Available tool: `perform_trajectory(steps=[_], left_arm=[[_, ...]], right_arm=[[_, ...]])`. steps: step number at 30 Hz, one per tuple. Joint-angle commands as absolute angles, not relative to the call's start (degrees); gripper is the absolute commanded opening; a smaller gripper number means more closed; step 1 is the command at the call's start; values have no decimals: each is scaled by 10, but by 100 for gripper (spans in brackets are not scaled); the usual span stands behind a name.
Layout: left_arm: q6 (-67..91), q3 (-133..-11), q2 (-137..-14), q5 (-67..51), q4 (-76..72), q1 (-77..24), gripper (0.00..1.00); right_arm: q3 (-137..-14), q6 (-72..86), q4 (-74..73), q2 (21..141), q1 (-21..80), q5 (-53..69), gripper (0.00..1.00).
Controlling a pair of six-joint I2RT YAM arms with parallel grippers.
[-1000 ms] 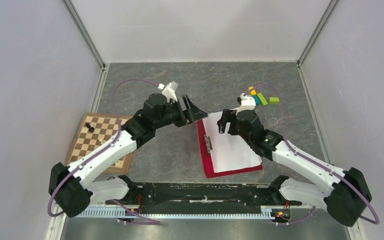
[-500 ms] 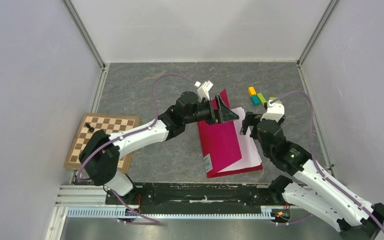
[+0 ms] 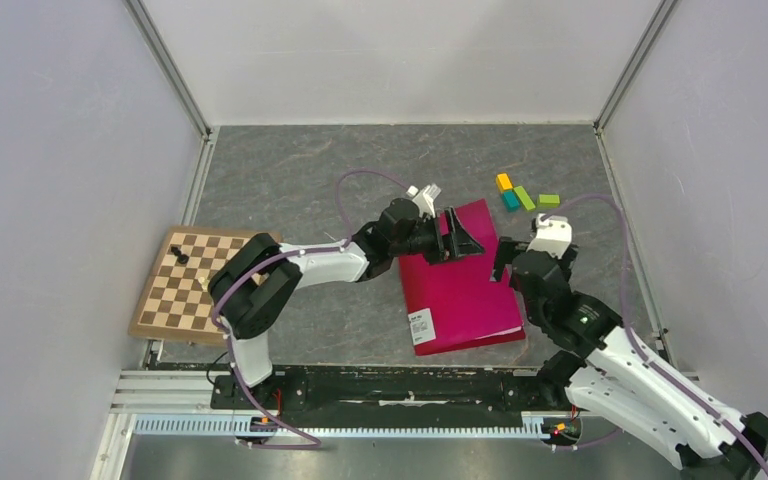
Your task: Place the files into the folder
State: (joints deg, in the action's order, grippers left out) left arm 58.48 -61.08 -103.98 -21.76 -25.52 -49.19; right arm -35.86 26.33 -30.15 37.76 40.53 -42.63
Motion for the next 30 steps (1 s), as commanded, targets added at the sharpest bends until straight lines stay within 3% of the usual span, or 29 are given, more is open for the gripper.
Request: perform_trajectory(steps=[1,9,20,30], left_arm=[[605,-597,-1077,-227,-285,-497,86],[567,-573,-1101,-205,-174,-494,86],[527,-538,-1081,-167,-84,-469,86],[477,-502,-1013,-149,-21,-433,86]], right_arm=[[-306,277,-260,405,404,-386,98],[-226,280,-189,438,392,-307,98],[-105,263,-8,487,298,-117,99],[-70,327,91,538,311,18,98]])
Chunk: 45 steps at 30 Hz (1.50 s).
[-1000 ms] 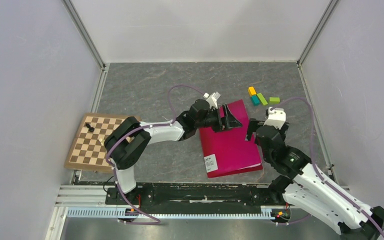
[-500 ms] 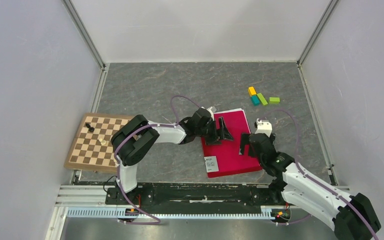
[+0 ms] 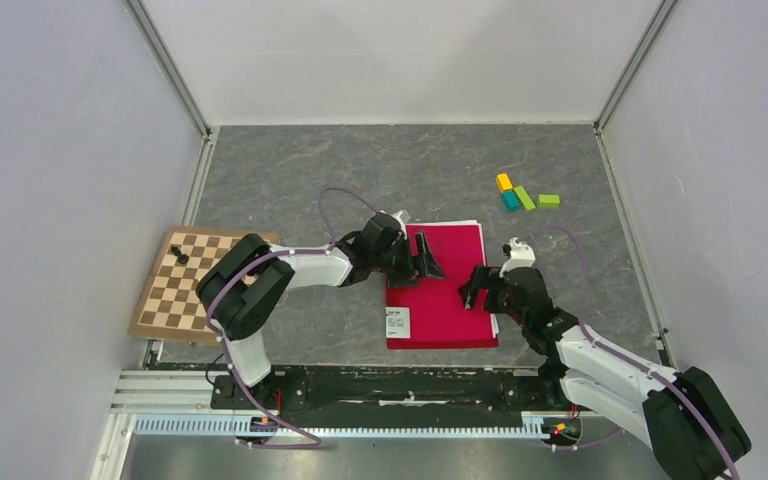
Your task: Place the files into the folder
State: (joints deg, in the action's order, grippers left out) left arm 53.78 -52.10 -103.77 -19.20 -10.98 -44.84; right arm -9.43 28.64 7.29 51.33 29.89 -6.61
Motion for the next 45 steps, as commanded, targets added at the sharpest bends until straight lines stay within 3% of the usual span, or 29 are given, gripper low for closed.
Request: perform_trajectory(steps=[1,6,15,22,29,45], left_arm=[[473,-501,-1007,-148,-16,-429,86],[463,-497,-985,-148,-3,-417,86],[415,-573,-908,-130,103,-417,86],[368,-660,-817,-44,238,-408,86],[305,-713,-738,55,331,-406,86],[290,-702,-689,143,351,-403,86]], right_arm=[[-71,330,96,540,316,19,98],[-86,330,97,561,334,13,98],[-223,274,-68,538,331,-108,98],[-363,228,-106,534,331,-156,98],[-471,200,-103,613,331,-166,98],[-513,183,-79,676,321,-154,98]])
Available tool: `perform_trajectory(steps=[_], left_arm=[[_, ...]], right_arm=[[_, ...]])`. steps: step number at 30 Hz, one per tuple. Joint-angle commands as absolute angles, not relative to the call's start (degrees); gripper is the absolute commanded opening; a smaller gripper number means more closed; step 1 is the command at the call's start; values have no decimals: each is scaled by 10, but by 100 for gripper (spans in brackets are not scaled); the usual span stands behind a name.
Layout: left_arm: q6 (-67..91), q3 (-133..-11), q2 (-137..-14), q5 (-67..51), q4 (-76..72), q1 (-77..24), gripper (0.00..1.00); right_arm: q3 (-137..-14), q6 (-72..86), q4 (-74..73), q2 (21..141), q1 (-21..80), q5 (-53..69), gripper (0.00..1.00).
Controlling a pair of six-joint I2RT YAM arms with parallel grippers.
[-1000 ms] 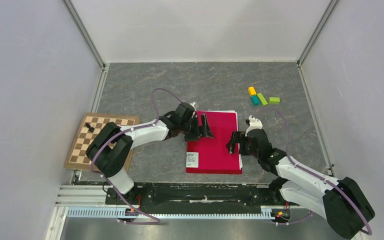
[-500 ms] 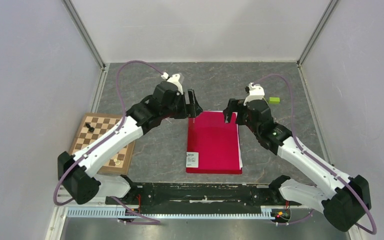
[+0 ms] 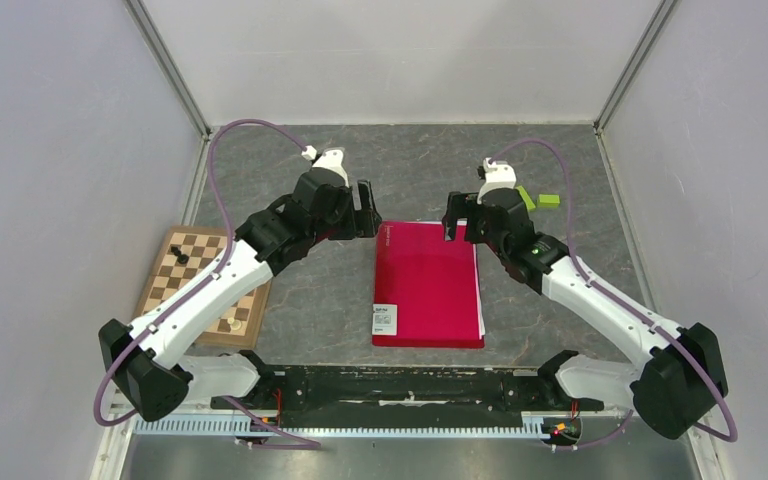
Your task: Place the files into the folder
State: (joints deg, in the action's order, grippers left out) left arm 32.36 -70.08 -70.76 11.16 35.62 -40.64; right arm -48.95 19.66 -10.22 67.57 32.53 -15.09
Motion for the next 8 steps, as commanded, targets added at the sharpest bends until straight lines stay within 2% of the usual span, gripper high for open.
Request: perform_trajectory(steps=[1,8], left_arm=[[290,-701,-690,145,351,-403,86],[305,-694,-691,151,338,-400,86]], right_arm=[[-513,182,-79,675,320,-154,98],[-506,178,-78,668,318,-156,98]])
